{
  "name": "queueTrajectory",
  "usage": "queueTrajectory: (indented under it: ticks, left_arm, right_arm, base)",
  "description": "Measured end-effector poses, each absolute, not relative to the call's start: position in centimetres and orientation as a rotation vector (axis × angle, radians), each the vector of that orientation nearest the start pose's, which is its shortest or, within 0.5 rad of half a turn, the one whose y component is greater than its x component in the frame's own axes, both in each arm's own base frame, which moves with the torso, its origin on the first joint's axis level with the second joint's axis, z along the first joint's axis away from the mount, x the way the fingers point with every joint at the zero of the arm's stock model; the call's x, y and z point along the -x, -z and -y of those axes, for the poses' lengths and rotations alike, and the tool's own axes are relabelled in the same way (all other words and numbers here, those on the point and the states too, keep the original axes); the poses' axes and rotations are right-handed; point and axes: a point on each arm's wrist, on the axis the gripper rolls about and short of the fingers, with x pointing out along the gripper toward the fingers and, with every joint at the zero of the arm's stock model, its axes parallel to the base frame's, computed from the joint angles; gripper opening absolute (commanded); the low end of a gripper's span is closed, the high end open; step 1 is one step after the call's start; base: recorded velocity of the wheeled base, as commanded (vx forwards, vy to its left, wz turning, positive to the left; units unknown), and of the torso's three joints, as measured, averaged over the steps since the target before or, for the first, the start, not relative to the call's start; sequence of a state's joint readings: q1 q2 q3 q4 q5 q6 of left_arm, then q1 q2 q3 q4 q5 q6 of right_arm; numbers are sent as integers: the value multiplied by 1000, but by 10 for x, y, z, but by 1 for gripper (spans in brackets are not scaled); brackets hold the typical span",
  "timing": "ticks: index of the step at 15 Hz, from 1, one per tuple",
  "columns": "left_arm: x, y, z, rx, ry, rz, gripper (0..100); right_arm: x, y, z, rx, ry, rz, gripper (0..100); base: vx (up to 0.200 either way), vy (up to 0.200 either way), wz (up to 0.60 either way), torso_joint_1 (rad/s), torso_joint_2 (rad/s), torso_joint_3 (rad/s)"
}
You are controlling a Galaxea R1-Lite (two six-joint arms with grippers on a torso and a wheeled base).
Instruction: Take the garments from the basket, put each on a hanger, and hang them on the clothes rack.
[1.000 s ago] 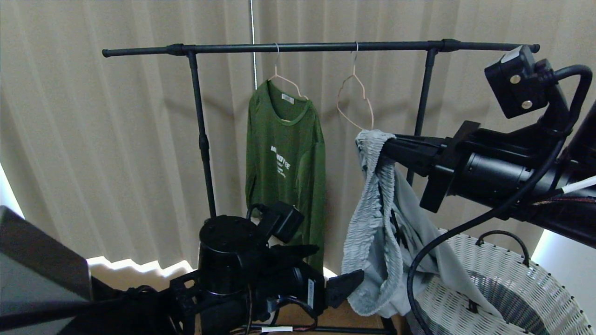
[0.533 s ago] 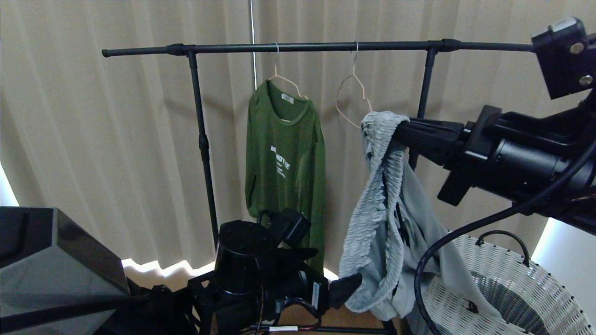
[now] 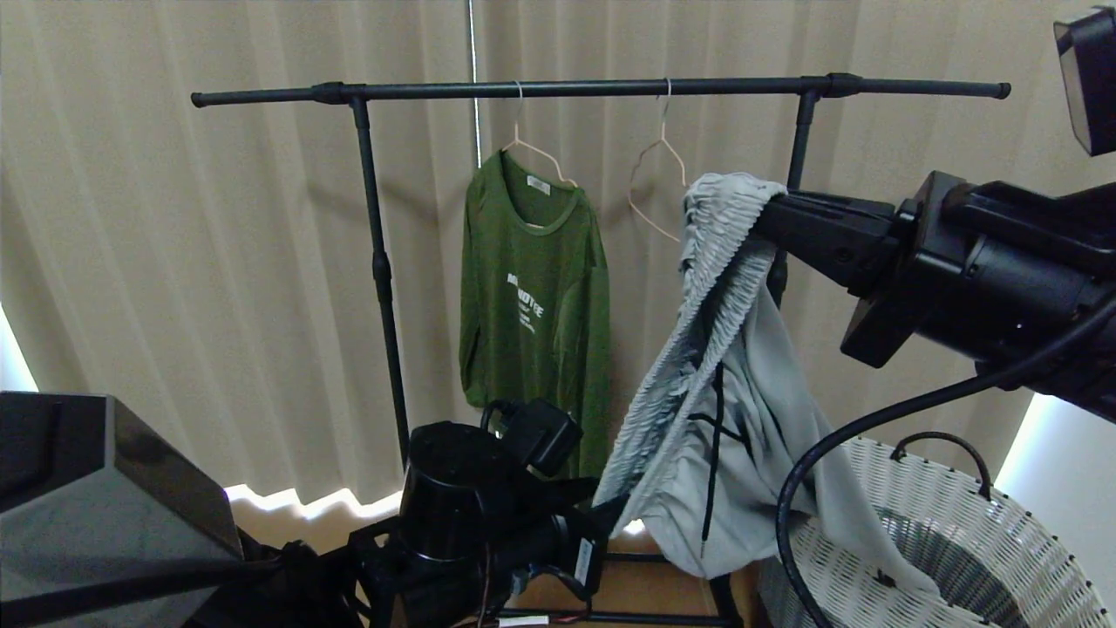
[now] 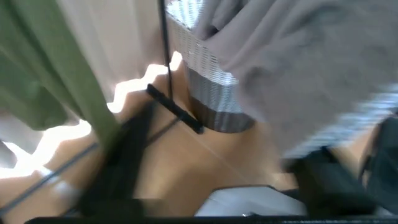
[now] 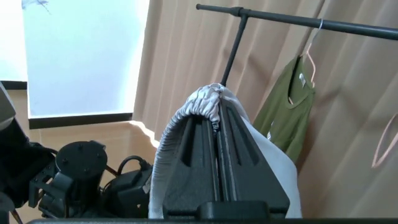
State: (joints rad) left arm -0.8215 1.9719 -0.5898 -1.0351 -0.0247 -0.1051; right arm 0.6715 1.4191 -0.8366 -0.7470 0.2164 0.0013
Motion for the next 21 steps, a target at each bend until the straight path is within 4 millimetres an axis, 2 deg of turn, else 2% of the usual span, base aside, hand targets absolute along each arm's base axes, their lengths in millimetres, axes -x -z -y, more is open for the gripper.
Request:
queueTrajectory:
  ticks: [3, 5, 8, 11, 13, 17, 19, 21]
  left_arm:
    - [-206, -84, 219, -130, 765, -314, 0]
    - [-203, -98, 200, -149, 730, -268, 0]
    - [-203, -131, 166, -163, 670, -252, 0]
    - [-201, -180, 131, -144, 691, -275, 0]
    - [-202, -229, 116, -119, 673, -200, 0]
    - [-198, -327, 103, -91, 647, -14, 0]
    - [-200, -351, 103, -103, 645, 31, 0]
    - [-205, -345, 110, -111, 659, 6, 0]
  right_arm:
    - [-188, -277, -156, -37, -885, 153, 0]
    - [-189, -271, -156, -33, -882, 134, 0]
    - [-191, -256, -151, -16, -859, 83, 0]
    - [-201, -253, -134, -5, -776, 75, 0]
    - [-206, -259, -117, 21, -707, 105, 0]
    - [-210, -281, -98, 56, -619, 195, 0]
    - [-218, -293, -85, 63, -554, 232, 0]
    - [-225, -292, -76, 69, -509, 222, 0]
  base:
    - [0, 0, 0, 0, 0, 0]
    - [0, 0, 0, 0, 0, 0]
    - [0, 0, 0, 0, 0, 0]
    - [0, 0, 0, 0, 0, 0]
    - [0, 0, 0, 0, 0, 0]
    - [0, 0, 0, 0, 0, 0]
    - [0, 0, 0, 0, 0, 0]
    - [0, 0, 0, 0, 0, 0]
